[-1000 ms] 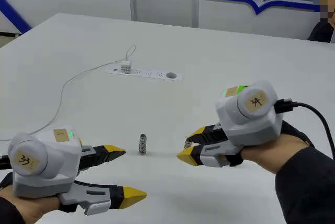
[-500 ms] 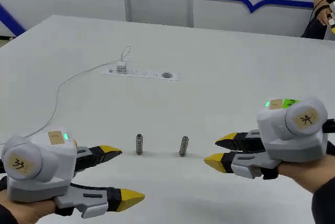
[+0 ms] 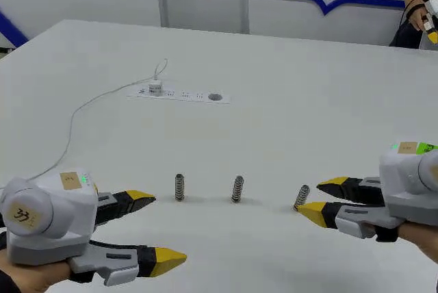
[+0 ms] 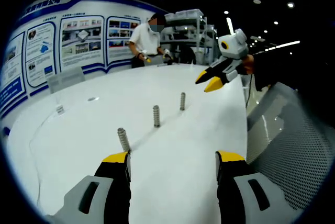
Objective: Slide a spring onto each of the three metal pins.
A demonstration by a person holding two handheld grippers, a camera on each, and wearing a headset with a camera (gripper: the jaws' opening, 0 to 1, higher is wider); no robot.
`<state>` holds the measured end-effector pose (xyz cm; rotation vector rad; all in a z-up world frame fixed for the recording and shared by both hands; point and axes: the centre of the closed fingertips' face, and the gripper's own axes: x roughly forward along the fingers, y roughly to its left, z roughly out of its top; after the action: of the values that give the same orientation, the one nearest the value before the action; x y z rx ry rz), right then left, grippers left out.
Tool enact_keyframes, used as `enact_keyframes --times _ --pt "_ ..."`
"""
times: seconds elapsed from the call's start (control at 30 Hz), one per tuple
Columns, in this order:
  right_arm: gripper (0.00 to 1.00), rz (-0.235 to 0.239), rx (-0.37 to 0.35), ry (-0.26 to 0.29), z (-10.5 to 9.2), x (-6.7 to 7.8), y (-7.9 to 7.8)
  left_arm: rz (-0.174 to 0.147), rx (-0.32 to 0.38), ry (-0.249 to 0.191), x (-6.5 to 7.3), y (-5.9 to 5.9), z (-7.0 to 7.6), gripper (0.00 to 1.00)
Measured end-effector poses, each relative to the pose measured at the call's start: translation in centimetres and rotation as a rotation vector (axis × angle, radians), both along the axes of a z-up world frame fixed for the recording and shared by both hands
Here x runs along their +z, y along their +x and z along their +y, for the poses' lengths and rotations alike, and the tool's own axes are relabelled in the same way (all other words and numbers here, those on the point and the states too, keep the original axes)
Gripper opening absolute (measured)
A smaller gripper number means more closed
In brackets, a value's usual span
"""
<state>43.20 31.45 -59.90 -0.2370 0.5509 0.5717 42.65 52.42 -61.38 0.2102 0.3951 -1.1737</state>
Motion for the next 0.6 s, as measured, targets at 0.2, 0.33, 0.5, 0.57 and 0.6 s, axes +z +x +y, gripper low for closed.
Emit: enact_keyframes --times 0.2,0.33,0.5,0.57,0.6 --pt "0.39 -0.011 -0.006 0.026 -0.8 -1.0 -0.8 0.008 0.002 0.002 -0.5 0.1 0.0 0.67" --pt "0.41 -0.036 0.008 0.039 -0.9 -1.2 -1.4 0.017 0.009 0.0 -0.8 0.3 0.0 0.67" --pt "0.46 -0.076 0.013 0.057 -1.1 -1.1 -1.7 0.025 0.014 -0.003 -1.1 0.3 0.1 0.67" --pt "0.47 -0.075 0.011 0.063 -1.1 -1.2 -1.8 0.028 0.018 -0.005 -1.1 0.3 0.1 0.67" --pt "0.48 -0.077 0.013 0.062 -1.0 -1.3 -2.0 0.029 0.02 -0.007 -1.1 0.3 0.1 0.67"
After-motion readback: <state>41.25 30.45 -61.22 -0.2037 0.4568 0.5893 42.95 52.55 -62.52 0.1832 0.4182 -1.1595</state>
